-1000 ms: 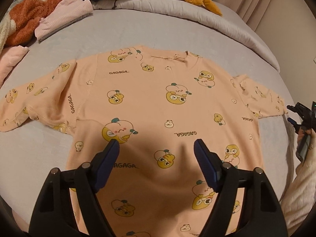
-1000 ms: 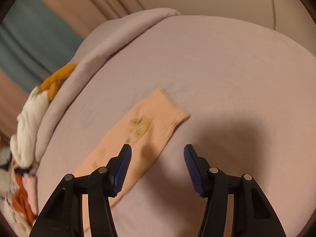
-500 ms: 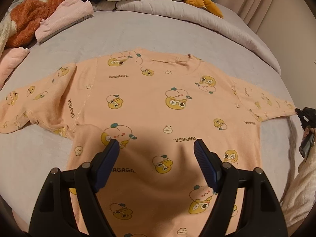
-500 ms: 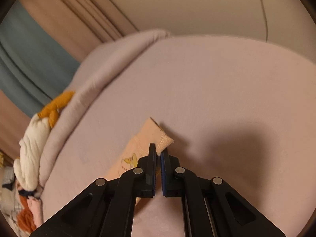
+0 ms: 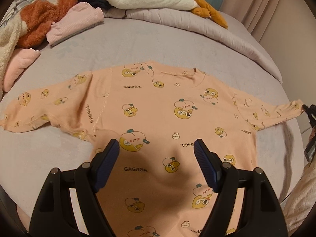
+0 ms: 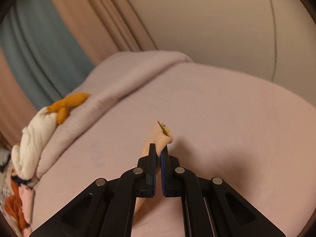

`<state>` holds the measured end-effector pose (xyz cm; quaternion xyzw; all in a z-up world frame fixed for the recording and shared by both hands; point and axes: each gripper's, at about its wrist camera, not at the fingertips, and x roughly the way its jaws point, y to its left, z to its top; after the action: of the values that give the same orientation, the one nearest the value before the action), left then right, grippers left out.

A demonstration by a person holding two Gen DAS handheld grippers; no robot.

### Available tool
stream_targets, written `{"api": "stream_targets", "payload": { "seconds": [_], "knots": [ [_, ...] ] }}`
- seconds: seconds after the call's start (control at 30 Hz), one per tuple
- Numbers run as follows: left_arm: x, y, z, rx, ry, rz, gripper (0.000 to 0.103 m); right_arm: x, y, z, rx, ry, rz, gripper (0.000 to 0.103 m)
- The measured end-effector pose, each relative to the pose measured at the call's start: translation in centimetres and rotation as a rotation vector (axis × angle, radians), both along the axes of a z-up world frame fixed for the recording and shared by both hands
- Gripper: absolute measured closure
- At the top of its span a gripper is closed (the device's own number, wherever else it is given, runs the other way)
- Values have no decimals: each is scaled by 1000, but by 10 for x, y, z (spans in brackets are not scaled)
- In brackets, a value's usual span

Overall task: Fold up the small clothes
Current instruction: 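Lift the sleeve with the right gripper and fold it across the body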

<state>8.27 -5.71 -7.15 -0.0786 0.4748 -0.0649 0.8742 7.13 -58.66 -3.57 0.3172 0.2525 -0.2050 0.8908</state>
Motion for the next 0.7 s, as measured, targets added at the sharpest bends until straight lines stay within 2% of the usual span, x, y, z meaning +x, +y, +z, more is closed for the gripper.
{"api": "stream_targets", "payload": {
  "seconds": [0.33,0.53,0.7],
  "knots": [
    [-16,16,8,1,-21,0,24,-1,76,68,-150,-69,166,98],
    [-26,26,11,17,-44,-10,24,2,117,82,-183,-89,273,98],
    [-30,38,9,-7,-42,2,24,9,153,86,-205,-91,352,98]
  ]
}}
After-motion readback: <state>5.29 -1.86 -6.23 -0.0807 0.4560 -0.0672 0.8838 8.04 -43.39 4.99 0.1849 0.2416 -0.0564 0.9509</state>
